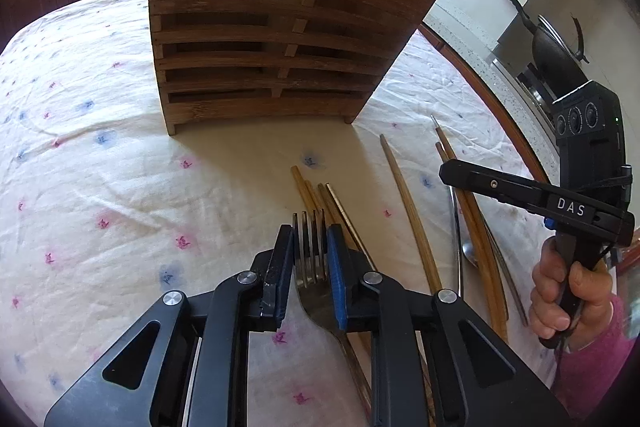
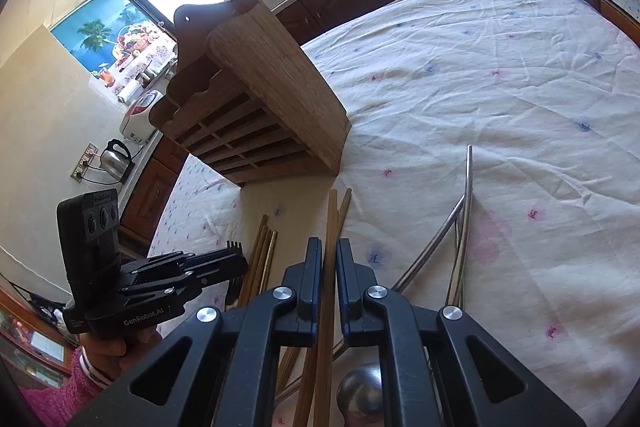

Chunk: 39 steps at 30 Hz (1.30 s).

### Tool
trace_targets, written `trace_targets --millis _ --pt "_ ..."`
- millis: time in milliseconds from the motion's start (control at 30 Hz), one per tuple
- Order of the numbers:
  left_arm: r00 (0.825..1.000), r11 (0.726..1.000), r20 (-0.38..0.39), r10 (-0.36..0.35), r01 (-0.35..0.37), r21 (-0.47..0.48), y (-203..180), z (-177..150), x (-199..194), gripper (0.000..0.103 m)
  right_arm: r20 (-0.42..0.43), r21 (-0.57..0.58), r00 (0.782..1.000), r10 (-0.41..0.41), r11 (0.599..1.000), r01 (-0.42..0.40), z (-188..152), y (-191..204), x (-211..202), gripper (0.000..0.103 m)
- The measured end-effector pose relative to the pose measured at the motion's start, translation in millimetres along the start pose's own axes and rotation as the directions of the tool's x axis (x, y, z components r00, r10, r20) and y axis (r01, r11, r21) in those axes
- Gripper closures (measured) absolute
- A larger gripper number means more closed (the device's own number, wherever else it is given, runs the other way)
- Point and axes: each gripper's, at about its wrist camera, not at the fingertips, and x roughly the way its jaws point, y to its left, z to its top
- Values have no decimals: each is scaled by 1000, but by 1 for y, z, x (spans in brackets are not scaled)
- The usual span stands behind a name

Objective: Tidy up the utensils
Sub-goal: 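Close the left tool on a wooden chopstick while the right tool grasps another, then lift both held chopsticks and carry them over the wooden holder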

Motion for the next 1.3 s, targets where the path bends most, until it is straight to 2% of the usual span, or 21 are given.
trace_targets --millis 67,100,167,233,333,367,400,467,633,767,1033,1133,1300 --pt "1000 1000 23 5 -5 11 -3 -2 -8 101 1 0 1000 -4 1000 4 1 1 0 96" --pt "1000 1000 29 4 -5 7 -3 -3 -13 101 2 0 1000 -3 1000 3 1 0 0 96" --pt "998 1000 55 14 -14 3 -3 -5 -24 101 -1 1 1000 -2 1000 2 2 -1 2 96" --pt "997 1000 71 16 -16 -1 -3 -7 -32 101 -15 6 1000 4 1000 -3 3 -3 6 90" --pt "997 999 74 31 -30 -13 1 -11 -37 101 -23 29 1000 -3 1000 3 3 -10 12 90" --pt "997 999 73 34 -32 -20 3 -12 -38 101 -21 34 1000 -3 999 4 3 -11 13 91" --pt "997 999 72 35 -33 -27 5 -14 -39 101 -17 33 1000 -7 999 8 3 -12 13 96" --pt "996 998 75 42 -39 -42 9 -17 -41 101 -8 28 1000 -13 1000 13 2 -11 10 96" --pt "994 997 100 45 -38 -66 14 -22 -55 101 31 -1 999 -25 1000 25 4 -3 -5 97" --pt "989 997 143 42 -33 -65 11 -26 -78 101 86 -30 996 2 1000 1 4 13 -29 98" --pt "961 998 267 67 -59 -36 -6 -33 -140 101 212 -108 975 63 993 -40 -4 58 -95 98" --pt "949 998 308 69 -60 -36 -9 -35 -160 101 264 -138 961 83 989 -48 -5 71 -121 98" --pt "923 996 375 86 -75 -43 -12 -33 -185 101 365 -185 927 83 983 -15 0 92 -159 98"
